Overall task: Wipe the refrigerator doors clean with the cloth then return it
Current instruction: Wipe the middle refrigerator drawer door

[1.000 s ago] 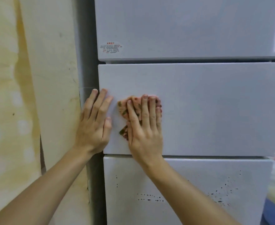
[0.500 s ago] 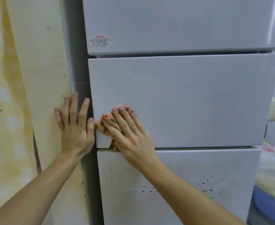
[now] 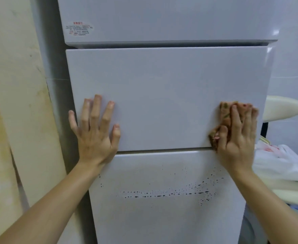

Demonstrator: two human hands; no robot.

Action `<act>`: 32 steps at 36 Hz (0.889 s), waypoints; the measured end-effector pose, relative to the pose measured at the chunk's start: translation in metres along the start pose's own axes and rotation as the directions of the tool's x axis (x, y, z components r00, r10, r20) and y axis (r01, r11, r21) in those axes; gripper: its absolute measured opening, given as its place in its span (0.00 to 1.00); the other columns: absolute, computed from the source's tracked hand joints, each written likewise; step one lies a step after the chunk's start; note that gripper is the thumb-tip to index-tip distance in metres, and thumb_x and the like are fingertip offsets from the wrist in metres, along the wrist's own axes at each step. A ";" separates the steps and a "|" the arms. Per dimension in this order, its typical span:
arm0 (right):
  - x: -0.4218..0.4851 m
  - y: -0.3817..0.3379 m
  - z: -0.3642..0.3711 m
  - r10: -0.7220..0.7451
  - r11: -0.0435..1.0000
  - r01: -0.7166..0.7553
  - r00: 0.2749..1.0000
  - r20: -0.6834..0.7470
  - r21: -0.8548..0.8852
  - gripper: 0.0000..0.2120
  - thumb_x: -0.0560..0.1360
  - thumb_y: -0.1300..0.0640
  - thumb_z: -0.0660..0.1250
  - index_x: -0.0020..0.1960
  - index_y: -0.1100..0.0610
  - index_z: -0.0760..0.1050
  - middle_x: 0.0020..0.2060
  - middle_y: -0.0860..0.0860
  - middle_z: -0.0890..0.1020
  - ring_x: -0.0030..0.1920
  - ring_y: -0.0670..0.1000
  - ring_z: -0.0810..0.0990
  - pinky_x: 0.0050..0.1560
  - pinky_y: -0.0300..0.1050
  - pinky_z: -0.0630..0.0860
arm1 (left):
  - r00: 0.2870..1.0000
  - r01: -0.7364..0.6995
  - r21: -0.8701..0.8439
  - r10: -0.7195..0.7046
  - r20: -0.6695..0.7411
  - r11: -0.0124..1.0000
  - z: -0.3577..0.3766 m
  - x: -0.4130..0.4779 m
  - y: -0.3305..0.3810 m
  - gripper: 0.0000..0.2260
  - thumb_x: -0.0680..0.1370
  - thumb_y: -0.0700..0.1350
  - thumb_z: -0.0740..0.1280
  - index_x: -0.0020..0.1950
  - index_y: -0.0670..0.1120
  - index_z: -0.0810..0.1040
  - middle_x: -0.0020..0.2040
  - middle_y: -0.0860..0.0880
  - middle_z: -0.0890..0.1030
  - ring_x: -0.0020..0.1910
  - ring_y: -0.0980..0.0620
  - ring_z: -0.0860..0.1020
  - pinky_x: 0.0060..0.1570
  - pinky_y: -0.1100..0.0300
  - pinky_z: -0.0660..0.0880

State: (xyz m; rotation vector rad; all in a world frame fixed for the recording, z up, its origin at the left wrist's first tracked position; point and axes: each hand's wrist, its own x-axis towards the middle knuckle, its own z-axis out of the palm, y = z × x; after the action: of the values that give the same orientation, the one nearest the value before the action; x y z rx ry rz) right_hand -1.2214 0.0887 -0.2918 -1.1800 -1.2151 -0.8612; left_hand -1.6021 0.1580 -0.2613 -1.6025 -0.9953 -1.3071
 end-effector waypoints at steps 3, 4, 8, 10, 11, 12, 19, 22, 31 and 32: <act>0.005 0.004 -0.003 0.158 0.986 -0.156 0.987 -0.037 0.052 0.27 0.87 0.55 0.55 0.83 0.61 0.57 0.83 0.63 0.54 0.83 0.67 0.49 0.82 0.66 0.50 | 1.000 -0.011 -0.023 0.011 0.004 1.000 -0.002 0.000 -0.003 0.26 0.85 0.53 0.54 0.84 0.49 0.63 0.85 0.43 0.59 0.84 0.42 0.54 0.79 0.32 0.51; 0.006 0.000 -0.003 0.219 0.973 -0.215 0.975 -0.048 0.081 0.27 0.87 0.56 0.54 0.84 0.61 0.56 0.83 0.62 0.52 0.83 0.67 0.48 0.83 0.64 0.48 | 1.000 -0.010 -0.033 0.010 0.009 0.999 -0.003 0.000 -0.003 0.27 0.85 0.53 0.55 0.84 0.48 0.63 0.85 0.43 0.59 0.84 0.42 0.54 0.79 0.32 0.50; 0.008 -0.030 0.010 0.402 0.911 -0.384 0.908 -0.115 0.149 0.26 0.88 0.57 0.52 0.84 0.62 0.53 0.83 0.66 0.49 0.83 0.68 0.45 0.84 0.58 0.43 | 1.000 -0.013 -0.074 0.015 0.019 0.997 -0.011 -0.001 -0.009 0.26 0.85 0.50 0.55 0.83 0.47 0.63 0.84 0.42 0.60 0.84 0.42 0.56 0.80 0.35 0.50; 0.007 -0.049 0.018 0.475 0.876 -0.451 0.869 -0.139 0.174 0.26 0.89 0.55 0.50 0.85 0.61 0.52 0.83 0.67 0.48 0.83 0.69 0.44 0.83 0.61 0.43 | 1.000 -0.018 -0.089 0.020 0.021 0.996 -0.016 -0.002 -0.014 0.26 0.84 0.49 0.55 0.83 0.47 0.63 0.84 0.41 0.61 0.84 0.42 0.57 0.80 0.36 0.50; 0.004 -0.059 0.022 0.486 0.870 -0.461 0.862 -0.145 0.173 0.26 0.89 0.55 0.50 0.85 0.61 0.52 0.83 0.67 0.48 0.83 0.70 0.44 0.83 0.63 0.43 | 1.000 -0.019 -0.093 0.022 0.022 0.995 -0.018 -0.002 -0.017 0.26 0.84 0.48 0.55 0.83 0.47 0.62 0.84 0.41 0.61 0.84 0.42 0.57 0.80 0.36 0.51; 0.001 -0.069 0.027 0.477 0.875 -0.454 0.867 -0.145 0.166 0.26 0.89 0.55 0.50 0.85 0.61 0.52 0.82 0.68 0.48 0.83 0.71 0.44 0.83 0.64 0.42 | 1.000 -0.018 -0.093 0.020 0.021 0.996 -0.019 -0.004 -0.020 0.26 0.84 0.48 0.55 0.83 0.47 0.62 0.83 0.41 0.62 0.84 0.42 0.57 0.80 0.36 0.51; -0.031 -0.167 0.068 0.200 0.969 -0.198 0.980 -0.002 0.145 0.26 0.87 0.54 0.53 0.83 0.62 0.58 0.81 0.72 0.52 0.81 0.75 0.47 0.80 0.72 0.46 | 0.999 0.035 -0.087 -0.034 0.019 0.996 -0.024 -0.010 -0.046 0.26 0.84 0.48 0.53 0.83 0.46 0.61 0.84 0.42 0.59 0.84 0.44 0.55 0.81 0.38 0.49; -0.042 -0.204 0.085 0.056 0.991 -0.059 0.998 0.028 0.124 0.26 0.86 0.54 0.58 0.82 0.61 0.63 0.79 0.73 0.55 0.80 0.76 0.50 0.80 0.72 0.48 | 0.997 0.072 -0.088 -0.069 0.029 0.994 -0.025 -0.011 -0.057 0.27 0.84 0.48 0.53 0.84 0.46 0.60 0.85 0.44 0.57 0.85 0.45 0.53 0.81 0.39 0.47; -0.069 -0.277 0.111 -0.314 0.944 0.288 0.934 0.171 0.160 0.28 0.85 0.55 0.58 0.84 0.51 0.59 0.84 0.61 0.54 0.84 0.62 0.48 0.84 0.61 0.46 | 0.990 0.112 -0.124 -0.101 0.093 0.986 -0.022 -0.026 -0.067 0.28 0.84 0.46 0.52 0.85 0.46 0.57 0.86 0.45 0.55 0.86 0.46 0.51 0.82 0.38 0.47; -0.070 -0.281 0.112 -0.337 0.937 0.308 0.922 0.190 0.165 0.29 0.85 0.54 0.58 0.85 0.51 0.58 0.84 0.60 0.53 0.85 0.61 0.47 0.84 0.60 0.45 | 0.990 0.114 -0.128 -0.103 0.092 0.985 -0.022 -0.028 -0.067 0.28 0.83 0.45 0.52 0.85 0.46 0.57 0.86 0.45 0.55 0.86 0.45 0.51 0.82 0.37 0.47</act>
State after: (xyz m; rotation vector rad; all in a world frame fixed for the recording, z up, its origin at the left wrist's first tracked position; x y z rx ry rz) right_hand -1.5287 0.1296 -0.3086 -0.9980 -1.6540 -0.8942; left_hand -1.6760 0.1589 -0.2784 -1.7375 -1.0801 -1.4147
